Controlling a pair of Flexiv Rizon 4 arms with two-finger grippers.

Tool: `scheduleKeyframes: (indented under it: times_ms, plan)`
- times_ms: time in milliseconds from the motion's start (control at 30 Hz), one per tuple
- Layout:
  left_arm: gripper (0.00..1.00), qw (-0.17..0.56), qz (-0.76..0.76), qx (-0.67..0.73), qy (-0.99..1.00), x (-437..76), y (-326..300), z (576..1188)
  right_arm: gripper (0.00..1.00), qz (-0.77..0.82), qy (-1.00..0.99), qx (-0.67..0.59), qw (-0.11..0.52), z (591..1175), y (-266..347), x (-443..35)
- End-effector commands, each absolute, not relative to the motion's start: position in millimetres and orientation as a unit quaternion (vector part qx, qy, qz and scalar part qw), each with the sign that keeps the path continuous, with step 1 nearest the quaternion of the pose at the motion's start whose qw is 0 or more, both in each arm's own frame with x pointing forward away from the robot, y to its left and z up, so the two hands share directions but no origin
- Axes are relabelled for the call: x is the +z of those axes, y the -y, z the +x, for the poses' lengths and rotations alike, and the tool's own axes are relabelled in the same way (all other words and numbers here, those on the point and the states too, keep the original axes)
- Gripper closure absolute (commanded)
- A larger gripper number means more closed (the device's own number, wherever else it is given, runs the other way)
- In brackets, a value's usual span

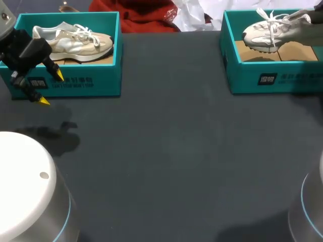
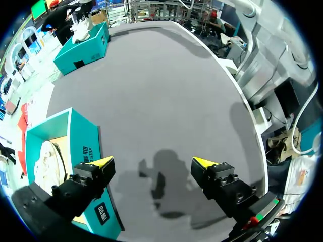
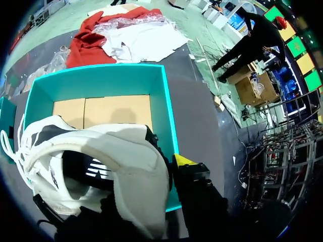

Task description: Take the shoe out of the shoebox, open the shoe tongue, remove and reinsert the insole, then place the shoe into the shoebox

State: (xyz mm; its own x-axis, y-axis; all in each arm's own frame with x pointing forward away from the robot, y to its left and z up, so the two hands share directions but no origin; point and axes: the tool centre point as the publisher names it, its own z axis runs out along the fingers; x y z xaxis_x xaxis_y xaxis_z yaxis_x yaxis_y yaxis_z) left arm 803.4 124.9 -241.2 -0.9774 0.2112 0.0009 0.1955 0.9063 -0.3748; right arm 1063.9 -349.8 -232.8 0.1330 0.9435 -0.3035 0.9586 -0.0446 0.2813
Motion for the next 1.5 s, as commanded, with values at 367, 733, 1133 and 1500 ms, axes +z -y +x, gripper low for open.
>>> scheduleKeyframes:
  times_ms: [367,733,1133,1500]
  plan:
    - [0.0,0.021,-0.105,0.189,0.976,-241.2,-124.9,803.5,1.0,0.733,-0.65,-0.022,0.201,1052.7,350.4,-270.0]
    - [0.0,0.021,-0.105,0.189,0.976,-241.2,-124.9,803.5,1.0,0.726,-0.661,-0.035,0.188,1030.8,351.9,-286.6]
    - [0.0,0.021,-0.105,0.189,0.976,-241.2,-124.9,803.5,1.0,0.713,-0.68,-0.049,0.162,1013.6,347.6,-310.6]
    - [0.0,0.021,-0.105,0.189,0.976,-241.2,-124.9,803.5,1.0,0.702,-0.693,-0.059,0.155,1016.6,338.2,-327.7]
